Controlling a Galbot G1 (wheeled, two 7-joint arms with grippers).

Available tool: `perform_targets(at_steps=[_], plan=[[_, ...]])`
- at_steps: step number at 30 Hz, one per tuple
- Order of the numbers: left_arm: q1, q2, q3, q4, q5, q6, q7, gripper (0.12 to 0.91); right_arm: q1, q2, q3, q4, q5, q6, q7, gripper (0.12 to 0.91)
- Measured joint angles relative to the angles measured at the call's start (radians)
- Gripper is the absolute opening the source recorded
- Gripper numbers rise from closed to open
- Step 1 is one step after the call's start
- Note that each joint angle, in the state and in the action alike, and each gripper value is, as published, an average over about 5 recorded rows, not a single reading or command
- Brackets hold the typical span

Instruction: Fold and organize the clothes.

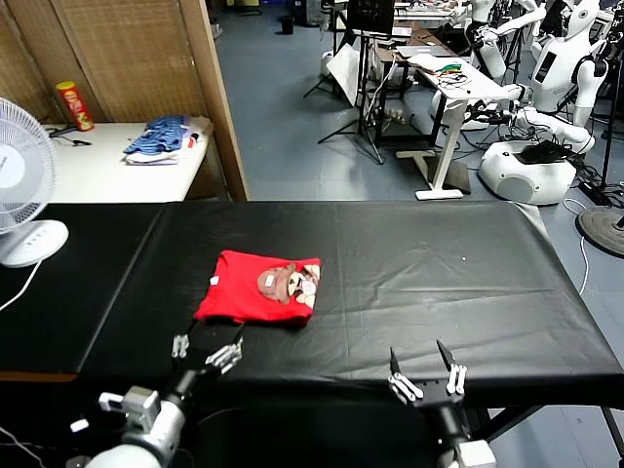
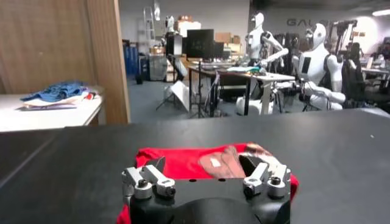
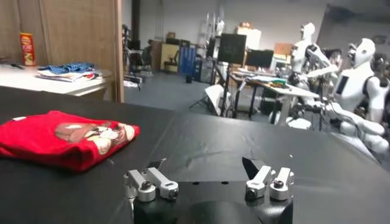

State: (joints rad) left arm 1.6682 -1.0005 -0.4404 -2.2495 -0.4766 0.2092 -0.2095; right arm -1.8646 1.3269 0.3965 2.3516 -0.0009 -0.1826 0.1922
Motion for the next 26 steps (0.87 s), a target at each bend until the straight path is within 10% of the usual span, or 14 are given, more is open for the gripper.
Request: perform_targets(at_steps=[11, 26], plan=[[0.166, -0.004, -0.063, -0.076, -0.091, 0.04, -0.07, 0.798, -0.146, 0.017, -0.023, 0.026, -0.004, 0.001, 0.066, 0.798], [0.171, -0.002, -0.086, -0.091, -0.108, 0.073, -0.069, 0.798, -0.183, 0.022, -0.027, -0.001, -0.001, 0.0, 0.069, 0.798]])
